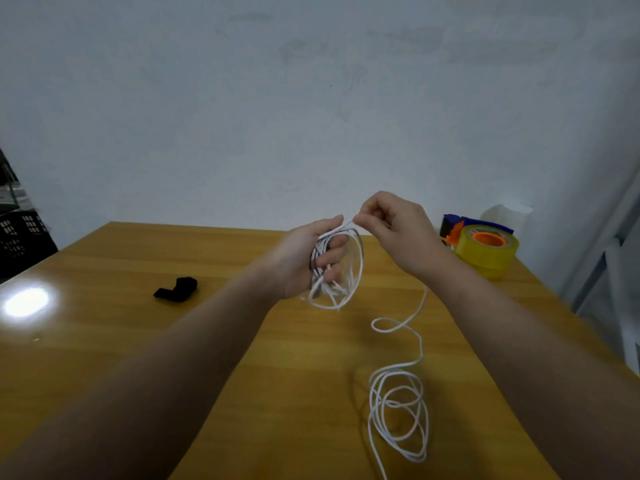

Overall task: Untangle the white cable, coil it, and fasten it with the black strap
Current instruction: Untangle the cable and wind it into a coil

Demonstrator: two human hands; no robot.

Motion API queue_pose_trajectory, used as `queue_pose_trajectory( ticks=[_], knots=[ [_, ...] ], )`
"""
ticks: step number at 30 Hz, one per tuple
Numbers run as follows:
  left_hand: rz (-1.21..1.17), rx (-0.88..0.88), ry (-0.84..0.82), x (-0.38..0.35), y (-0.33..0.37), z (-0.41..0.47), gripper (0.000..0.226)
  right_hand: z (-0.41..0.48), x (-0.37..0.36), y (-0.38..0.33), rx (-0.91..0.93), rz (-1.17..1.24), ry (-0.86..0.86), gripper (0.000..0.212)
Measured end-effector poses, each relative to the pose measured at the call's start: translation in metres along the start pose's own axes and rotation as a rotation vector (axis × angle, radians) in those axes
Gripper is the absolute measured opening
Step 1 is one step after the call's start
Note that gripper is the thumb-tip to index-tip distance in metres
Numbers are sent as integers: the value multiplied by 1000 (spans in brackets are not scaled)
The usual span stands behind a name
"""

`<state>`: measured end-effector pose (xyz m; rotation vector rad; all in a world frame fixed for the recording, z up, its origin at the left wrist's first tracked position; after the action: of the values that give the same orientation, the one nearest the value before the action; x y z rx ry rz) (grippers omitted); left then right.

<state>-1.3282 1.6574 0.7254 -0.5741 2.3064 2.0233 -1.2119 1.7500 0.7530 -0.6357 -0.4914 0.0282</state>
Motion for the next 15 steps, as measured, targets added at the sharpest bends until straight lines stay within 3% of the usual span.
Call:
queue_pose_trajectory(
  ticks=[3, 5, 8, 10, 12, 15],
  knots=[
    [-157, 119, -97, -6, -2, -7, 52, -4, 7, 18, -174, 70, 11, 14],
    [-152, 111, -112, -9, -1, -9, 52, -13, 0, 20, -265, 174, -163, 30],
    [-100, 49, -67, -13, 1, -8, 48, -28, -13, 11, -586, 558, -380, 57],
    [-65, -17, 8, -11, 2, -6, 49, -33, -15, 4, -612, 565, -458, 51],
    [18, -105, 121, -6, 3, -4, 52, -36, -16, 3, -449, 387, -501, 33],
    [103, -206, 277, 6, 4, -2, 50, -34, -16, 13, -492, 237, -366, 22]
  ],
)
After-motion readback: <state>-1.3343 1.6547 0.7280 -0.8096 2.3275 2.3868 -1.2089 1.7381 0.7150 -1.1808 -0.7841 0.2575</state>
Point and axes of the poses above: each hand's wrist, its own z-axis towards the middle knuckle, its own x-axis out of the back of the hand, y = z × x, the point moved 3 cm from there along z, towards the middle knuckle, and after that the axes turned 10 degrees about y, right-handed, at the moved point
